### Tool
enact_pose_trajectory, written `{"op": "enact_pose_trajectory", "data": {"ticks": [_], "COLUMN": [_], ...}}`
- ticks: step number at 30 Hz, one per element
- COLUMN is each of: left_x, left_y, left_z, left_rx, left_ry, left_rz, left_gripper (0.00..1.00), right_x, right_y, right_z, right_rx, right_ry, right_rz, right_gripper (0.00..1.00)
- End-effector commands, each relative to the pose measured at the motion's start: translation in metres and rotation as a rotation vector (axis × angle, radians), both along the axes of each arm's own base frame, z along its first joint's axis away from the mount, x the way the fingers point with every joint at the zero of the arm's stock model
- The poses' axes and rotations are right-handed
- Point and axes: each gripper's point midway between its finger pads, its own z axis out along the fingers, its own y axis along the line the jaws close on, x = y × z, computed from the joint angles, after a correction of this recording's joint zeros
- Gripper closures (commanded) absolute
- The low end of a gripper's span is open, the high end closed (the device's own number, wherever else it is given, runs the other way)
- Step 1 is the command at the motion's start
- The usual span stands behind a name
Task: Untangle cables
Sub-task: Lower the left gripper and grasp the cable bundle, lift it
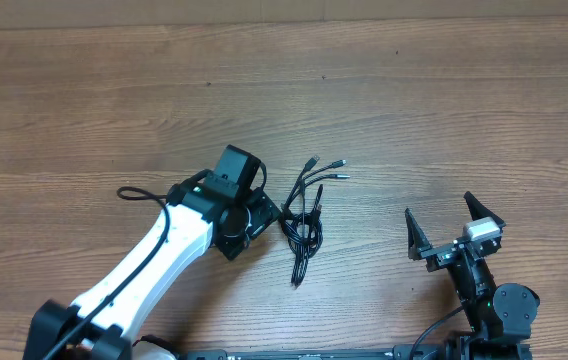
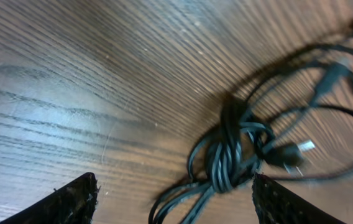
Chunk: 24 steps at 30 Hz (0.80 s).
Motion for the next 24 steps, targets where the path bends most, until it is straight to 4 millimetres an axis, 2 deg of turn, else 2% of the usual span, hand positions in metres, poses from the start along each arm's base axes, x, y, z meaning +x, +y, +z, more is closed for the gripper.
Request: {"op": "enact_pose_trajectory", "data": {"ticks": [1, 6, 14, 17, 22, 24], "left_x": [0.000, 0.005, 0.017, 0.011, 0.003, 0.001], "left_y": [-0.001, -0.016, -0.032, -0.038, -0.056, -0.057], "left_z": [-0.022, -0.037, -0.039, -0.042, -0.047, -0.047], "left_rx": [0.020, -0.030, -0.073, -0.059, -0.061, -0.044], "left_ry": [0.058, 0.076, 0.024, 0.025, 0.014, 0.007], "left_rz": [0.049, 0.010, -0.034, -0.076, -0.138, -0.150], "left_gripper": [0.18, 0.13, 0.11, 0.16, 0.18, 0.19], "right_x": [0.000, 0.000, 0.000, 0.000, 0.000, 0.000], "right_y": [0.002, 0.002, 0.002, 0.002, 0.002, 0.002], "right_z": [-0.003, -0.003, -0.003, -0.003, -0.003, -0.003], "right_rx": [-0.007, -0.007, -0.007, -0.007, -0.007, -0.007], "right_ry": [-0.001, -0.001, -0.001, -0.001, -0.001, -0.001], "right_rz": [0.010, 0.010, 0.010, 0.010, 0.010, 0.010], "right_gripper": [0.00, 0.00, 0.00, 0.00, 0.00, 0.00]}}
